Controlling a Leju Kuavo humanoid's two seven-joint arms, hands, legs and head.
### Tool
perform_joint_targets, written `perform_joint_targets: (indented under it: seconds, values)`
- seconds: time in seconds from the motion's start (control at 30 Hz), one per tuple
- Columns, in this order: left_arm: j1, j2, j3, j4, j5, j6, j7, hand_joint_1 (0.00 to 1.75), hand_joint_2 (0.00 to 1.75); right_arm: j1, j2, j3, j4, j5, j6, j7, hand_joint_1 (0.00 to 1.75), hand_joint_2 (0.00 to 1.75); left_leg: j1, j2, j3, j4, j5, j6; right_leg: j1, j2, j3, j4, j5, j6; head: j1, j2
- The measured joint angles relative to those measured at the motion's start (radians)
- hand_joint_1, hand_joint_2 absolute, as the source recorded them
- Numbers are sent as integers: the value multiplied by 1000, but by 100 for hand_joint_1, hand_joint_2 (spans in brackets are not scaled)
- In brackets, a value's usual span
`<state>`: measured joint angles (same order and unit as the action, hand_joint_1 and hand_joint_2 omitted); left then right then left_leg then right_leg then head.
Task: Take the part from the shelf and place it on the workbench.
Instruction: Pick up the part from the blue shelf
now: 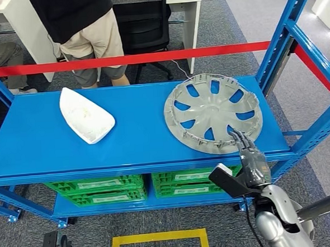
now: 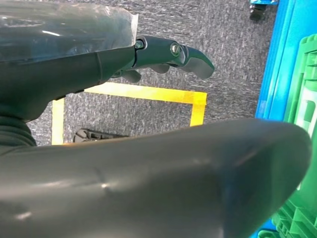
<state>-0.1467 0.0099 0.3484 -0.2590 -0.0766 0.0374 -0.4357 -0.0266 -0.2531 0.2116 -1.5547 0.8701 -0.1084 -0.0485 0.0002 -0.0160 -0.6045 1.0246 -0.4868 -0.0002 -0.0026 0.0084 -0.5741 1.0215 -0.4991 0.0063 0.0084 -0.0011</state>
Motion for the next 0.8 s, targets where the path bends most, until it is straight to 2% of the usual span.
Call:
perform_joint_targets:
  seconds: [0.17,0.37,0.8]
  values:
    - [3,0,12,0,3,-2,7,0,0,-36,-57,1,-2,-18,65,-22,0,175,0,0,0,0,0,0,0,0,0,0,0,0,0,0]
    - [3,0,25,0,2,-4,14,0,0,-105,-117,27,8,-10,142,0,0,175,0,0,0,0,0,0,0,0,0,0,0,0,0,0]
    - [-1,-2,42,0,-24,-8,38,0,0,-235,-159,154,141,28,188,18,0,175,0,0,0,0,0,0,0,0,0,0,0,0,0,0]
